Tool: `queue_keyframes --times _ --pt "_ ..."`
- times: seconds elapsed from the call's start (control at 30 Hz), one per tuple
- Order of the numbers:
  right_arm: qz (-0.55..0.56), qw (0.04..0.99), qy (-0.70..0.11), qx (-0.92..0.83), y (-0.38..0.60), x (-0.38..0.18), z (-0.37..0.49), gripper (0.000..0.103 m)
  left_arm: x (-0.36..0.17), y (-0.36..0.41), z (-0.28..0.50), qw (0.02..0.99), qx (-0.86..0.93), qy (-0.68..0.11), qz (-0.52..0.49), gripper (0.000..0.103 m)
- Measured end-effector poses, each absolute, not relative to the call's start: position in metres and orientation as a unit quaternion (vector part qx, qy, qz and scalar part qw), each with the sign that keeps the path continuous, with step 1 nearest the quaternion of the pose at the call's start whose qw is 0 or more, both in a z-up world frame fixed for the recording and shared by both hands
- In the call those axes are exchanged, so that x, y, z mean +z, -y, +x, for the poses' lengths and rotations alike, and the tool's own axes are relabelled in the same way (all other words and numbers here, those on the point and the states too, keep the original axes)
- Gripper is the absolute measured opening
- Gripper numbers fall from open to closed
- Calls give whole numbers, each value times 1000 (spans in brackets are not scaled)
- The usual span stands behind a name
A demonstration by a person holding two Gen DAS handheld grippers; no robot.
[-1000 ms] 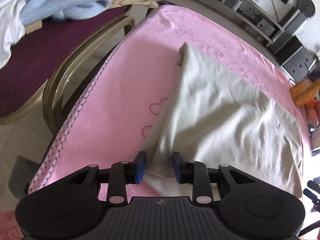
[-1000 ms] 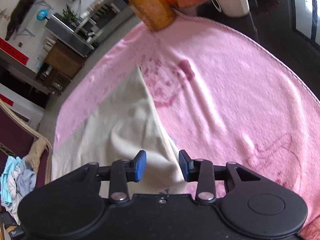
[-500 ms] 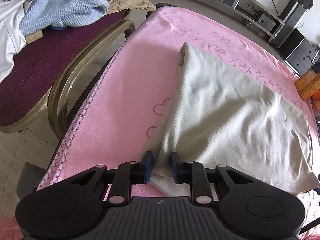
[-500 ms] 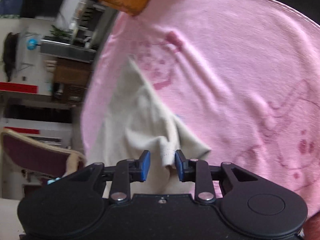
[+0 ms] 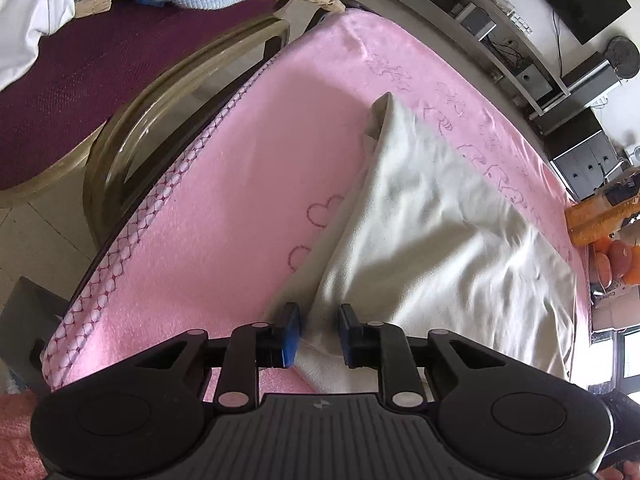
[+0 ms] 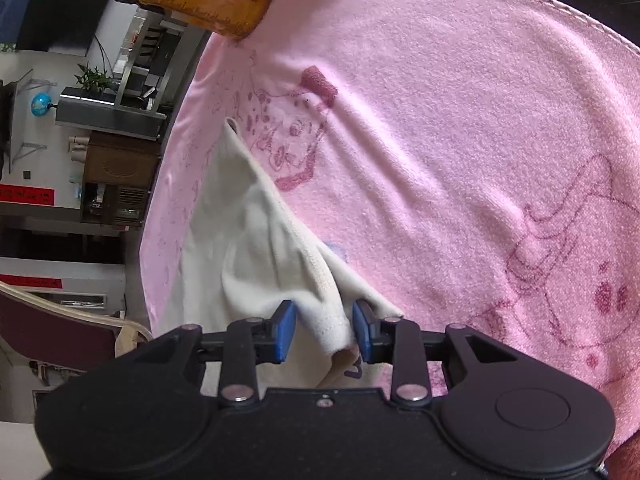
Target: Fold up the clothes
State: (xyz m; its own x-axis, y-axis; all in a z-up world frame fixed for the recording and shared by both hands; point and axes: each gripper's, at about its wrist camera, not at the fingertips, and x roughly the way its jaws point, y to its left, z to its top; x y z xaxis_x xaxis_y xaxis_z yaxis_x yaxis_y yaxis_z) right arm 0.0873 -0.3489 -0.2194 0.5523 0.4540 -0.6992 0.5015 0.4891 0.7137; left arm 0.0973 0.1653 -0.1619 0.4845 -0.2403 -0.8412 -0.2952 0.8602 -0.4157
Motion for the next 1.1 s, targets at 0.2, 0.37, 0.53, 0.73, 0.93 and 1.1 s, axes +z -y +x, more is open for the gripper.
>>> queue_keyframes --times 0.2,0.37,0.53,0.73,0.93,1.1 --pt "477 748 -460 -34 345 -215 88 13 -156 -156 97 844 13 -491 -217 3" --pt "471 777 -418 -6 346 -191 82 6 -125 -166 83 878 -22 -409 -248 1" --pt "526 771 -357 42 366 -169 67 5 -117 -203 72 860 -31 -356 -366 1" --pt "517 765 -385 13 373 -174 65 5 -132 -196 74 839 -3 -424 -340 1" --pt "456 770 -446 -31 363 -184 69 5 -136 -174 74 857 24 -453 -243 2" --pt "347 777 -520 -71 340 -198 76 5 -160 -144 88 851 62 -510 -112 3"
